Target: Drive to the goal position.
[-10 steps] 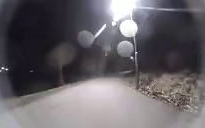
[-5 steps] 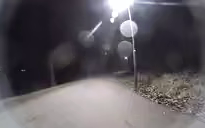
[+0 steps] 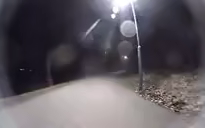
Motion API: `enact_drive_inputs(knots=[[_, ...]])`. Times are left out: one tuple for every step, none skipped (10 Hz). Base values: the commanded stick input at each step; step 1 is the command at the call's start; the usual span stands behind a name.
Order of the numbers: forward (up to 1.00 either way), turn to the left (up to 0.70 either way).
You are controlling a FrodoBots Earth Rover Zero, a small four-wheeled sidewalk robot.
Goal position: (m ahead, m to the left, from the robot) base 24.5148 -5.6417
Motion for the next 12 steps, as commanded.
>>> enact_drive_inputs(knots=[[1.0,0.0],[1.0,0.0],[1.0,0.0],[1.0,0.0],[1.0,0.0],[1.0,0.0],[1.0,0.0],[1.0,0.0],[1.0,0.0],[1.0,0.0],[1.0,0.0],[1.0,0.0]])
